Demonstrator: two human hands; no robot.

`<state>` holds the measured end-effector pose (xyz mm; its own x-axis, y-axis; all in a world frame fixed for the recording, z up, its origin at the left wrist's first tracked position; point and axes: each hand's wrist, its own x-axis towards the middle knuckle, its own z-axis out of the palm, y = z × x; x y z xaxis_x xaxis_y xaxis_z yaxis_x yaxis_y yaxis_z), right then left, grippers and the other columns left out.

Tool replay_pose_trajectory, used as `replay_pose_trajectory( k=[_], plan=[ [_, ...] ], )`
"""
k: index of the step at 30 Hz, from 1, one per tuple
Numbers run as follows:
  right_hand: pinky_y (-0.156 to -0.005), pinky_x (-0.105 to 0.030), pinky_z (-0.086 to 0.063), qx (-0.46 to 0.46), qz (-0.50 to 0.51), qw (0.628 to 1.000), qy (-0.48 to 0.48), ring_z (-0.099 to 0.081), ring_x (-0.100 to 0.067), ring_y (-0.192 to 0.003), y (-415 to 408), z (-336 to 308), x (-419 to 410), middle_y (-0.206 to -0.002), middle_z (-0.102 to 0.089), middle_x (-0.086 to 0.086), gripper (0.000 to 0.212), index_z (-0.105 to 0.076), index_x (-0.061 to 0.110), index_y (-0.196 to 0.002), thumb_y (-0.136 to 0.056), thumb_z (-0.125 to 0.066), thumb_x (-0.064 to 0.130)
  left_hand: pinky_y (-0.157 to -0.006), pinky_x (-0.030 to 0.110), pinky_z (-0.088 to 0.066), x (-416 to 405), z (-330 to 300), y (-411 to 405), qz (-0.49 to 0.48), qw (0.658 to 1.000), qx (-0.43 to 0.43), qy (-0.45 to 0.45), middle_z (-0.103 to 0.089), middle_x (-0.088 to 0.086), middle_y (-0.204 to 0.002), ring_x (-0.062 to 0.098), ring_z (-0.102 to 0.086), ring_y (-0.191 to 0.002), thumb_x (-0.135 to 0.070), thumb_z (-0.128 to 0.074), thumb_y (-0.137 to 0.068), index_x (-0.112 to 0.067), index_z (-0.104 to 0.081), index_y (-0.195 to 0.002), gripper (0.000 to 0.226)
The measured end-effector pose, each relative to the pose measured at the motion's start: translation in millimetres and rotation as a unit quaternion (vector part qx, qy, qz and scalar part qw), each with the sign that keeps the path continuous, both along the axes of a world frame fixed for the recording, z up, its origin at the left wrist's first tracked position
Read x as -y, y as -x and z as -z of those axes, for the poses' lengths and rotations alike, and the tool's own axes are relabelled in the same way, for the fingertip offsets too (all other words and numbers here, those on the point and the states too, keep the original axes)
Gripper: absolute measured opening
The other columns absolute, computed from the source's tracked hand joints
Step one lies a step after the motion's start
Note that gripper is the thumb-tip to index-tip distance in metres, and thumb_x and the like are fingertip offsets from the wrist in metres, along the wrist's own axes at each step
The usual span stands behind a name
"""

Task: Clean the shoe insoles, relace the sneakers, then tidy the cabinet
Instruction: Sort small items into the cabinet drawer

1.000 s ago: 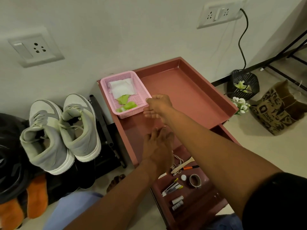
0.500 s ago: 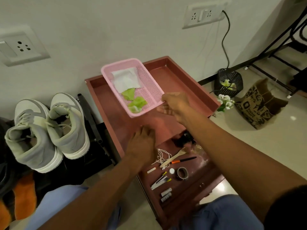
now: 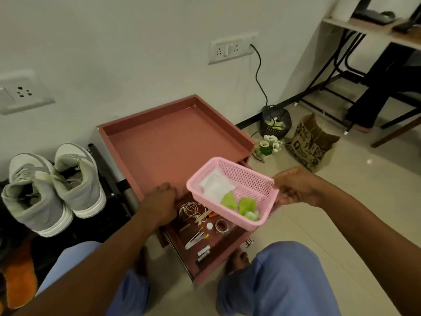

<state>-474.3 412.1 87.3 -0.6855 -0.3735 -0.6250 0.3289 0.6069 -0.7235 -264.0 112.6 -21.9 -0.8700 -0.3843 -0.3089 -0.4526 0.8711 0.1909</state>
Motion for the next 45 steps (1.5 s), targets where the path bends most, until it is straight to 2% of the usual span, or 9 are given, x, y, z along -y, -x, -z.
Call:
replay_pose_trajectory(
  k=[10, 17, 20, 24, 30, 33, 39, 43, 45],
  plan=[
    [-0.051, -0.033, -0.062, 0.029, -0.002, 0.993, -0.116, -0.072, -0.027, -0.061, -12, 48, 8, -0.089, -0.072, -0.029, 0.018, -0.066, -0.015, -0.108, -0.093, -0.059, -0.008, -0.095, 0.045, -0.055, 1, 6, 4, -0.015, 1.0, -0.013, -0.012, -0.052, 0.009, -0.136, 0.03, -0.055, -0.118, -0.01, -0.058, -0.077, -0.009, -0.061, -0.124, 0.047],
    [-0.052, -0.042, -0.063, 0.043, 0.032, 0.995, -0.081, -0.069, -0.027, -0.05, -15, 127, 78, -0.067, -0.064, -0.022, 0.006, -0.061, -0.012, -0.096, -0.095, -0.055, -0.013, -0.093, 0.045, -0.055, -4, 5, 13, -0.005, 1.0, -0.024, -0.012, -0.052, 0.006, -0.139, 0.032, -0.055, -0.121, -0.027, -0.048, -0.081, -0.016, -0.06, -0.124, 0.046],
    [-0.052, -0.042, -0.063, 0.056, 0.036, 0.997, -0.048, -0.069, -0.028, -0.051, -16, 152, 109, -0.067, -0.066, -0.022, 0.017, -0.059, -0.003, -0.086, -0.095, -0.052, -0.016, -0.1, 0.046, -0.051, -4, 4, 18, -0.006, 1.0, -0.014, -0.003, -0.047, 0.003, -0.147, 0.033, -0.049, -0.128, -0.025, -0.055, -0.087, -0.018, -0.058, -0.129, 0.043],
    [-0.05, -0.04, -0.062, 0.055, 0.018, 0.997, -0.052, -0.066, -0.028, -0.053, -13, 179, 140, -0.069, -0.064, -0.02, 0.018, -0.061, -0.005, -0.095, -0.095, -0.048, -0.017, -0.106, 0.047, -0.045, -5, 5, 19, -0.009, 1.0, -0.011, 0.001, -0.041, 0.002, -0.152, 0.034, -0.044, -0.134, -0.026, -0.056, -0.09, -0.019, -0.054, -0.134, 0.045],
    [-0.06, -0.044, -0.06, 0.09, -0.001, 0.992, -0.084, -0.063, -0.031, -0.068, -6, 212, 152, -0.092, -0.063, -0.023, 0.016, -0.062, -0.009, -0.111, -0.098, -0.054, -0.006, -0.114, 0.048, -0.034, -15, 7, 14, 0.038, 0.999, -0.005, 0.019, -0.025, 0.007, -0.163, 0.033, -0.029, -0.147, -0.044, -0.061, -0.093, -0.019, -0.037, -0.151, 0.067],
    [-0.059, -0.042, -0.061, 0.091, -0.013, 0.991, -0.098, -0.061, -0.025, -0.056, -6, 219, 155, -0.081, -0.063, -0.02, 0.018, -0.064, -0.01, -0.109, -0.099, -0.049, -0.007, -0.12, 0.05, -0.026, -24, 14, 11, 0.051, 0.998, -0.018, 0.035, -0.018, 0.009, -0.166, 0.035, -0.021, -0.152, -0.052, -0.063, -0.09, -0.017, -0.029, -0.155, 0.081],
    [-0.064, -0.039, -0.061, 0.131, -0.038, 0.986, -0.094, -0.06, -0.018, -0.05, -10, 218, 152, -0.06, -0.061, -0.011, 0.017, -0.06, -0.002, -0.096, -0.101, -0.044, -0.006, -0.125, 0.06, -0.012, -38, 27, 10, 0.051, 0.998, -0.009, 0.037, 0.001, 0.011, -0.17, 0.038, 0.001, -0.157, -0.06, -0.054, -0.093, -0.012, -0.004, -0.162, 0.098],
    [-0.06, -0.034, -0.063, 0.16, -0.051, 0.983, -0.073, -0.068, -0.024, -0.072, -18, 204, 146, -0.087, -0.069, -0.019, 0.01, -0.059, -0.003, -0.105, -0.103, -0.05, 0.003, -0.125, 0.062, -0.008, -48, 31, 5, 0.056, 0.997, 0.014, 0.051, 0.009, 0.014, -0.17, 0.04, 0.008, -0.157, -0.071, -0.051, -0.09, -0.009, 0.003, -0.162, 0.11],
    [-0.058, -0.035, -0.062, 0.142, -0.046, 0.987, -0.065, -0.071, -0.029, -0.078, -22, 196, 141, -0.101, -0.07, -0.025, 0.02, -0.057, -0.006, -0.119, -0.101, -0.056, 0.005, -0.125, 0.063, -0.006, -53, 31, 1, 0.059, 0.996, 0.018, 0.063, 0.011, 0.016, -0.17, 0.042, 0.009, -0.156, -0.076, -0.048, -0.089, -0.007, 0.002, -0.162, 0.112]
  ],
)
